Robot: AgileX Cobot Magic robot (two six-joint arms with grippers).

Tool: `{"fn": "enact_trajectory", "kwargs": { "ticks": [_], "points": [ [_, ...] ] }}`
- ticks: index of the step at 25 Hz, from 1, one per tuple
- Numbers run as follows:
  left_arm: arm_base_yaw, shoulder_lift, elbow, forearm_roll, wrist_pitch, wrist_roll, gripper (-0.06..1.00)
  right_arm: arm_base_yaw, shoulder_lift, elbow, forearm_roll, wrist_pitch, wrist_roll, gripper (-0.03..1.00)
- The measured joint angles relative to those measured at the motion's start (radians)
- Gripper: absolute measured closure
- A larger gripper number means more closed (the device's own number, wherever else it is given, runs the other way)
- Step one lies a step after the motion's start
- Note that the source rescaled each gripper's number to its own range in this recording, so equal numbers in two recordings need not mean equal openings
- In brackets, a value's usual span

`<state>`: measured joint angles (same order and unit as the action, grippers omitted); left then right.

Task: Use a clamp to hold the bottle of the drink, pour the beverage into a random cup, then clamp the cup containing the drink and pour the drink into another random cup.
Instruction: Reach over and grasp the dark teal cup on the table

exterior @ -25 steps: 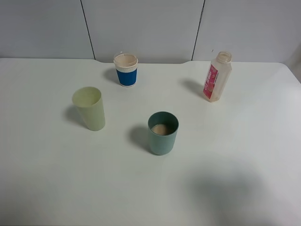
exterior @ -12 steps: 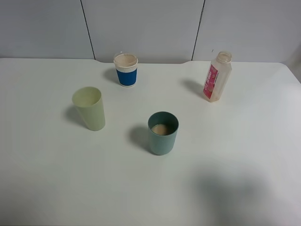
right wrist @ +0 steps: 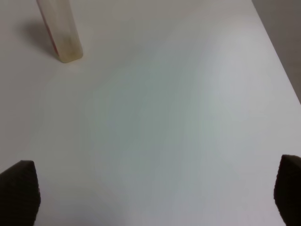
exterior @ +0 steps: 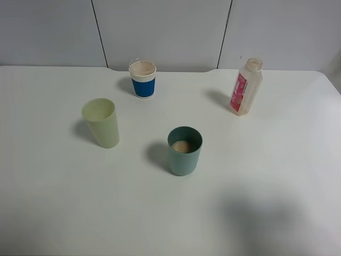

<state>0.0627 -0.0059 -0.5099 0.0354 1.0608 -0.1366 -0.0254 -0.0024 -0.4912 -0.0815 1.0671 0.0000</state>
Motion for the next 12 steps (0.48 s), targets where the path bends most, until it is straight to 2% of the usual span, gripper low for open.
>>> {"fn": "enact_trajectory", "kwargs": {
  "ticks": [12],
  "points": [
    [0.0, 0.0, 0.0, 0.0, 0.0, 0.0, 0.15, 0.0, 0.0, 0.0, 0.0, 0.0, 0.0, -0.03]
  ]
}}
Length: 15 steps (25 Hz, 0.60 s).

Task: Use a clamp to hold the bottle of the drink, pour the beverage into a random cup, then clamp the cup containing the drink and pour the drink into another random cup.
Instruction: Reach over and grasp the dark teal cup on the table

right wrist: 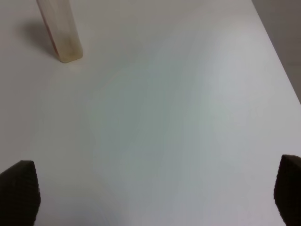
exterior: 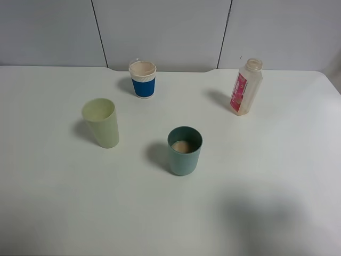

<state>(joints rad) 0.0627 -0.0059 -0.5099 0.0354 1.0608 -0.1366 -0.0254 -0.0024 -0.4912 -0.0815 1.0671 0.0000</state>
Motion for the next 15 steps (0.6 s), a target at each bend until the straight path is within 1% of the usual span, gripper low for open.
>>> {"fn": "enact_trajectory", "kwargs": {
  "ticks": [13, 15],
  "points": [
    [0.0, 0.0, 0.0, -0.001, 0.0, 0.0, 0.15, 0.0, 0.0, 0.0, 0.0, 0.0, 0.0, -0.03],
    [0.0, 0.0, 0.0, -0.035, -0.001, 0.004, 0.15, 0.0, 0.0, 0.0, 0.0, 0.0, 0.0, -0.03]
  ]
}}
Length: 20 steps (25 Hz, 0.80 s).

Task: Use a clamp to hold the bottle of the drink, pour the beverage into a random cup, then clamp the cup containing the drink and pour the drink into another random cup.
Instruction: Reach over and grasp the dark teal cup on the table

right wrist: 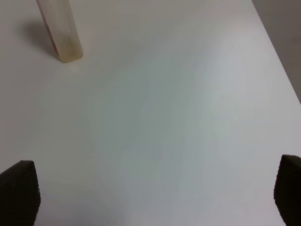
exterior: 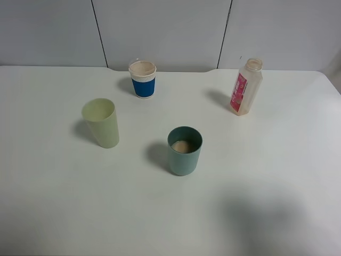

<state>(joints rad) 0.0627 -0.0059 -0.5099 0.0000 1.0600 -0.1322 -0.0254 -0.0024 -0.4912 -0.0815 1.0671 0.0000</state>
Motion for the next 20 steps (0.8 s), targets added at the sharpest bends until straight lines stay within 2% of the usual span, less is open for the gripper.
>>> {"fn": "enact_trajectory", "kwargs": {
  "ticks": [6, 9, 12, 14, 17, 20],
  "points": [
    [0.0, 0.029, -0.009, -0.055, -0.052, 0.018, 0.15, 0.0, 0.0, 0.0, 0.0, 0.0, 0.0, -0.03],
    [0.0, 0.121, -0.015, -0.122, -0.225, 0.05, 0.15, 0.0, 0.0, 0.0, 0.0, 0.0, 0.0, -0.03],
    [0.0, 0.186, -0.016, -0.16, -0.278, 0.096, 0.15, 0.0, 0.0, 0.0, 0.0, 0.0, 0.0, -0.03],
    [0.0, 0.262, -0.017, -0.204, -0.307, 0.161, 0.15, 0.0, 0.0, 0.0, 0.0, 0.0, 0.0, -0.03],
    [-0.002, 0.378, -0.017, -0.314, -0.354, 0.305, 0.15, 0.0, 0.0, 0.0, 0.0, 0.0, 0.0, -0.03],
    [-0.053, 0.473, -0.017, -0.385, -0.375, 0.406, 0.15, 0.0, 0.0, 0.0, 0.0, 0.0, 0.0, -0.03]
  ]
}}
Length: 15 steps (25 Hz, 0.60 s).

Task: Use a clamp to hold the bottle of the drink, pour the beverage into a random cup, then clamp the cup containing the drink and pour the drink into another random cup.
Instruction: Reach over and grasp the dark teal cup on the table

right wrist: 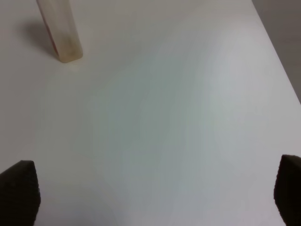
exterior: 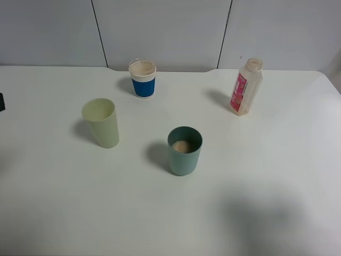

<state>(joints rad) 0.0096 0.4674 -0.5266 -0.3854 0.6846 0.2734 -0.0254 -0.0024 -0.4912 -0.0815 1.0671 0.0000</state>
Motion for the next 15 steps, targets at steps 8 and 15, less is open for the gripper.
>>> {"fn": "enact_trajectory", "kwargs": {
  "ticks": [8, 15],
  "points": [
    [-0.268, 0.099, 0.058, -0.006, -0.053, -0.002, 0.15, 0.0, 0.0, 0.0, 0.0, 0.0, 0.0, -0.03],
    [-0.511, 0.186, 0.196, -0.028, -0.278, -0.099, 0.15, 0.0, 0.0, 0.0, 0.0, 0.0, 0.0, -0.03]
  ]
}}
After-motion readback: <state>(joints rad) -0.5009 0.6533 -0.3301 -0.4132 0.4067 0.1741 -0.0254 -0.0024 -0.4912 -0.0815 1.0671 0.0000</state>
